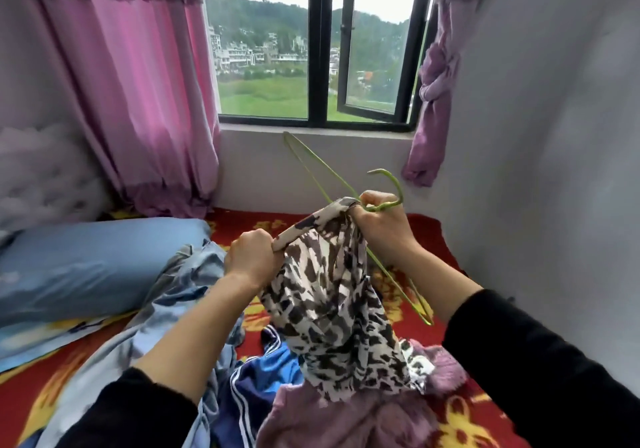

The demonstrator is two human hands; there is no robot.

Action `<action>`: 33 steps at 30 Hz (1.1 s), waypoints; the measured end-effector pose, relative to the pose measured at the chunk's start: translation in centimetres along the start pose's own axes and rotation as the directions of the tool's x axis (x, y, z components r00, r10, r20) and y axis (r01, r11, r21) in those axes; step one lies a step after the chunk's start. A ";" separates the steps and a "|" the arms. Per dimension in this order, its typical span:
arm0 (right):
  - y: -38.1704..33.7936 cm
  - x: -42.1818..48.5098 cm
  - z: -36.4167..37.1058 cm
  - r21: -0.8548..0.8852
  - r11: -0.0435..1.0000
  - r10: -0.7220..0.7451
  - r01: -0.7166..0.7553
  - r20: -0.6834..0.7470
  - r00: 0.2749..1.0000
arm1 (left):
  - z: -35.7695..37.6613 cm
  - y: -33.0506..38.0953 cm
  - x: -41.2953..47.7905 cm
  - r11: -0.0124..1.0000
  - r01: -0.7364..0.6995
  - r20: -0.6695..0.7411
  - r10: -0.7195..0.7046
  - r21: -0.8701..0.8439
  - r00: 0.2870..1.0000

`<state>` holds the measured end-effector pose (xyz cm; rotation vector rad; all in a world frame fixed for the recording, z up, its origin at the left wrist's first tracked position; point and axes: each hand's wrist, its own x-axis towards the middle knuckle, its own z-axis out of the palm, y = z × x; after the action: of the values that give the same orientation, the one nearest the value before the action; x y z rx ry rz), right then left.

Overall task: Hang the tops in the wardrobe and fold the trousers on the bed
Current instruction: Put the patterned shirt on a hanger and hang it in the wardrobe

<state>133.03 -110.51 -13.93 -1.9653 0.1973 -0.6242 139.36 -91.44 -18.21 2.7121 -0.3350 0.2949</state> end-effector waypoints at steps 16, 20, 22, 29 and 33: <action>-6.9 5.4 -7.8 0.053 0.988 -0.076 0.144 -0.649 0.757 | -11.2 3.1 8.1 0.292 0.010 -0.117 -0.415 -0.956 0.902; -4.2 4.4 -8.2 -0.285 0.922 -0.380 0.261 -0.544 0.748 | -14.0 5.3 6.4 0.517 -0.078 -0.322 -0.402 -0.852 0.857; -2.7 3.7 -8.1 -0.176 0.970 -0.239 0.170 -0.540 0.807 | -13.6 5.1 5.9 0.590 0.048 -0.195 -0.341 -0.806 0.920; 2.0 2.1 -8.5 0.032 0.951 0.291 -0.307 -0.425 0.857 | -11.6 3.5 3.4 0.628 0.255 0.253 -0.095 -0.736 0.963; 4.1 0.4 -7.9 0.172 0.914 0.395 -0.367 -0.177 0.902 | -8.2 3.9 3.9 0.520 0.377 0.387 -0.096 -0.766 0.917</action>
<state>129.91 -118.87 -14.61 -1.6659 0.6398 -0.5651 140.74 -92.38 -8.49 1.7751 -0.1107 -0.3170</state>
